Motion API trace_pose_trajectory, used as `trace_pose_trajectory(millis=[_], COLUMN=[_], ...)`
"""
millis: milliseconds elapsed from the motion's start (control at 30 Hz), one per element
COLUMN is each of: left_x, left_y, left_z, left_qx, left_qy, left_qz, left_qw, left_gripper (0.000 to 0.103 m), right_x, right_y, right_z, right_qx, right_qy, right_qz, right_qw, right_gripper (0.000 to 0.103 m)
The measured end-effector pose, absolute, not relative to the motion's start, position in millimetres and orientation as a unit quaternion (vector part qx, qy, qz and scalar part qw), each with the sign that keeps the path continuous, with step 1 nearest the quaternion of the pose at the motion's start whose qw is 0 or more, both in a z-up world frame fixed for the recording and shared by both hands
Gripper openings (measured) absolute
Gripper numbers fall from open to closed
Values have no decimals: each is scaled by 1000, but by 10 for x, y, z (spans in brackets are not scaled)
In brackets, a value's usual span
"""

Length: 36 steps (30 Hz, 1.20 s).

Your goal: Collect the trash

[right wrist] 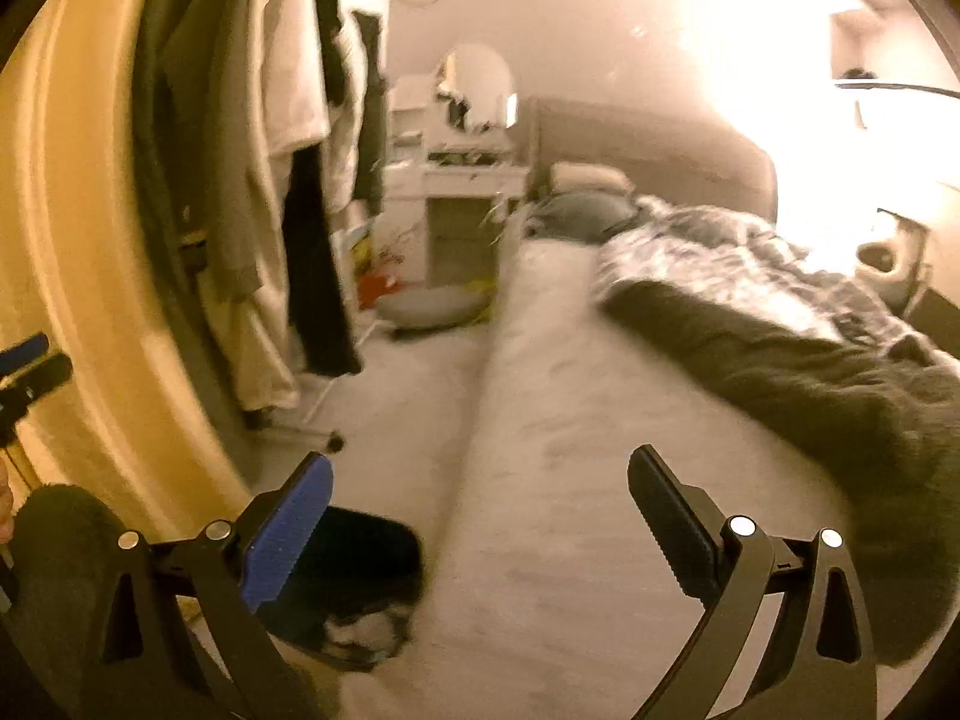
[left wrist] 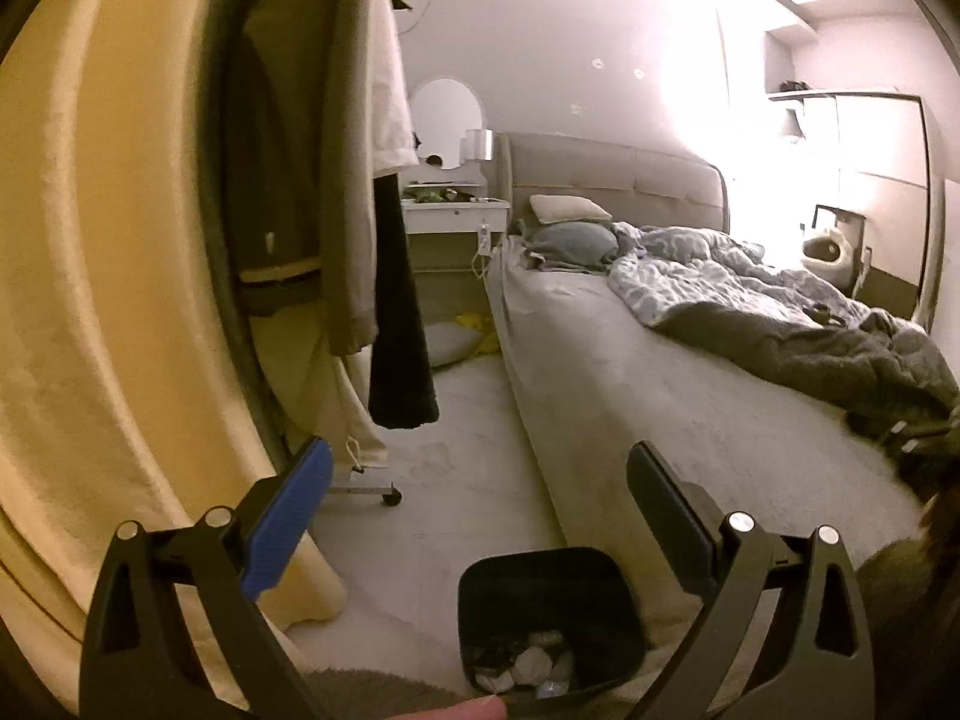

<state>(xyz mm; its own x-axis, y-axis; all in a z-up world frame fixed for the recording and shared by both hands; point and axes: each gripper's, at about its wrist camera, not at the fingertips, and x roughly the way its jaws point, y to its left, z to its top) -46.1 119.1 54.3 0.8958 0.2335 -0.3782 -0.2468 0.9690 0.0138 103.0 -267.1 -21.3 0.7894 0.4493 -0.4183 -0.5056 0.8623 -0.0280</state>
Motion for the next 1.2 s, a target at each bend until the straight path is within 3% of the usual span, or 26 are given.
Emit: trace_pose_trajectory(millis=[500, 933, 1200], left_x=[-587, -552, -539], left_y=[970, 847, 786], left_z=[459, 370, 345], left_qx=[-14, -14, -3], left_qy=[187, 204, 208], left_qz=[102, 85, 82], left_qw=[977, 975, 975], left_gripper=[100, 100, 100], right_x=[464, 531, 500], right_y=[-3945, -4323, -4268], right_z=[-119, -351, -346], right_qx=[-25, 42, 23], right_qy=[149, 177, 177], right_qz=[134, 169, 176], right_qw=[979, 969, 968], right_gripper=[100, 100, 100])
